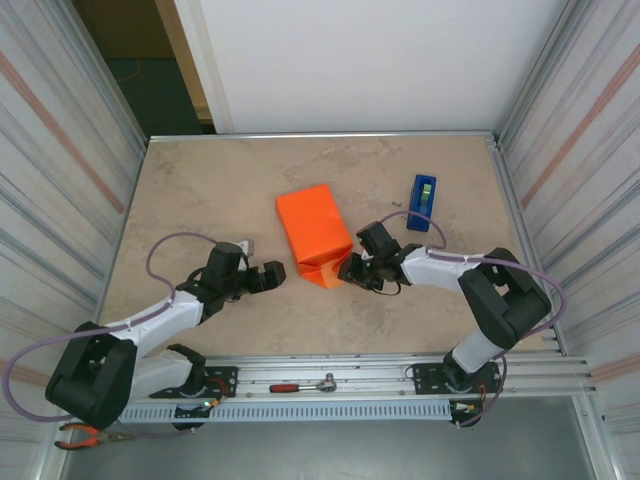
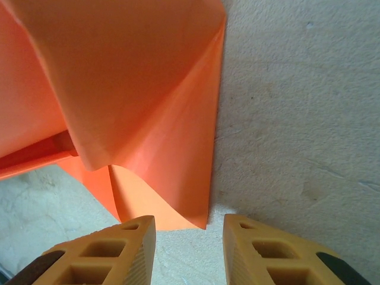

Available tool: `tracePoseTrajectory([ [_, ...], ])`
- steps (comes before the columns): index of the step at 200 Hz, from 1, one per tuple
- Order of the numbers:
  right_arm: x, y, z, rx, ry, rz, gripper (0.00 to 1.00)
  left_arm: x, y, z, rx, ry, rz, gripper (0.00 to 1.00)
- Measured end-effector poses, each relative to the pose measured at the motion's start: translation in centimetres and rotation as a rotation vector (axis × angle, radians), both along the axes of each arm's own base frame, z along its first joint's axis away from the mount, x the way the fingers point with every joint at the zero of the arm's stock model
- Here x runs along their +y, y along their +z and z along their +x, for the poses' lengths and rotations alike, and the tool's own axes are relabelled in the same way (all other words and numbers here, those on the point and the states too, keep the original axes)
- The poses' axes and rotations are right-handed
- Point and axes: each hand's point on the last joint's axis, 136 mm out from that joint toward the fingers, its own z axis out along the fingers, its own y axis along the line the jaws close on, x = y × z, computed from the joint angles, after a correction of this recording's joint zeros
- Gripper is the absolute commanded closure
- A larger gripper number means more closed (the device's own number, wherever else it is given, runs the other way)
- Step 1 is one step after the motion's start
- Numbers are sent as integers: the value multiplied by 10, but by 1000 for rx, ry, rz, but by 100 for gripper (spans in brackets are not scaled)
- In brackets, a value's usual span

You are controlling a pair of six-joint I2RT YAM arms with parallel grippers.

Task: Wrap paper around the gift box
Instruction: Fold the wrapping paper around the gift box, then fifth fold the wrapping paper around the gift box.

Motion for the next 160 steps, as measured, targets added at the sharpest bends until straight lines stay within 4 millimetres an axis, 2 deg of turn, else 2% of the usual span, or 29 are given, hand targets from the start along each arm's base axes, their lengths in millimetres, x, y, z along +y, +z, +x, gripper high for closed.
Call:
tracePoseTrajectory([
  [160,7,-7,0,24,17,-12,75,-1,-2,2,7,0,3,1],
])
